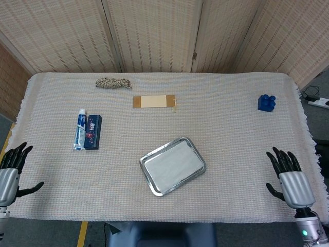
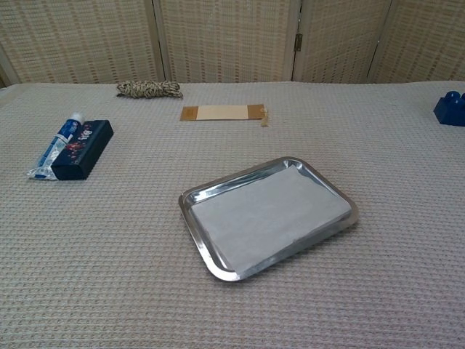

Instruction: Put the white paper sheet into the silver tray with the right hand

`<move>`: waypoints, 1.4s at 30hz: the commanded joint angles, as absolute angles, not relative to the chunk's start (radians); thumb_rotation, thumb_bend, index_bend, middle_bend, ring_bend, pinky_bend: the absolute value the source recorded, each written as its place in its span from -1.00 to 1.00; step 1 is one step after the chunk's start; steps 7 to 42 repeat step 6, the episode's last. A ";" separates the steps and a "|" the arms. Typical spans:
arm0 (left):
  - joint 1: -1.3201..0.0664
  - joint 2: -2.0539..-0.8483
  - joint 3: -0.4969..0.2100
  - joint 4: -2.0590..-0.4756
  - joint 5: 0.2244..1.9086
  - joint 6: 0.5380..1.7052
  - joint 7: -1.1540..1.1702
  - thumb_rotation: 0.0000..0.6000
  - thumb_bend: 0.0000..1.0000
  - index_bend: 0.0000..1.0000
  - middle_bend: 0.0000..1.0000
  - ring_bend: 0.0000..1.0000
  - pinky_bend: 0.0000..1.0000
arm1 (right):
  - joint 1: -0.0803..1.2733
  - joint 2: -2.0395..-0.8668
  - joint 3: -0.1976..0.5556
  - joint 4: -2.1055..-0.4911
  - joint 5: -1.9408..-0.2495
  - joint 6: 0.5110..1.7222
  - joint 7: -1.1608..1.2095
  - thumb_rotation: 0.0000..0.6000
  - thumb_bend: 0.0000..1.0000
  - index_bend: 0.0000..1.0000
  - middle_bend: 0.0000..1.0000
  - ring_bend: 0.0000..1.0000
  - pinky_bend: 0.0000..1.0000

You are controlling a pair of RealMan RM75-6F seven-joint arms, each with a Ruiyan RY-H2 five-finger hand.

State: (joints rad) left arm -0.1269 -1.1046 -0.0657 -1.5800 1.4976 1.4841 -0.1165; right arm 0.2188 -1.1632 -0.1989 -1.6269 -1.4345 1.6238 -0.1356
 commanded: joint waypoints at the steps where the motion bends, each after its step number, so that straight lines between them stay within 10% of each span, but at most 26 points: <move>1: -0.130 -1.106 -0.063 -1.583 1.495 1.474 -0.107 1.00 -0.79 -1.00 -1.00 -1.00 -1.00 | 0.205 -1.146 -0.187 -1.643 -1.442 1.607 -0.131 1.00 -0.37 -1.00 -1.00 -1.00 -1.00; 42: -0.130 -1.103 -0.060 -1.588 1.494 1.470 -0.103 1.00 -0.79 -1.00 -1.00 -1.00 -1.00 | 0.191 -1.142 -0.162 -1.649 -1.449 1.583 -0.147 1.00 -0.38 -1.00 -1.00 -1.00 -1.00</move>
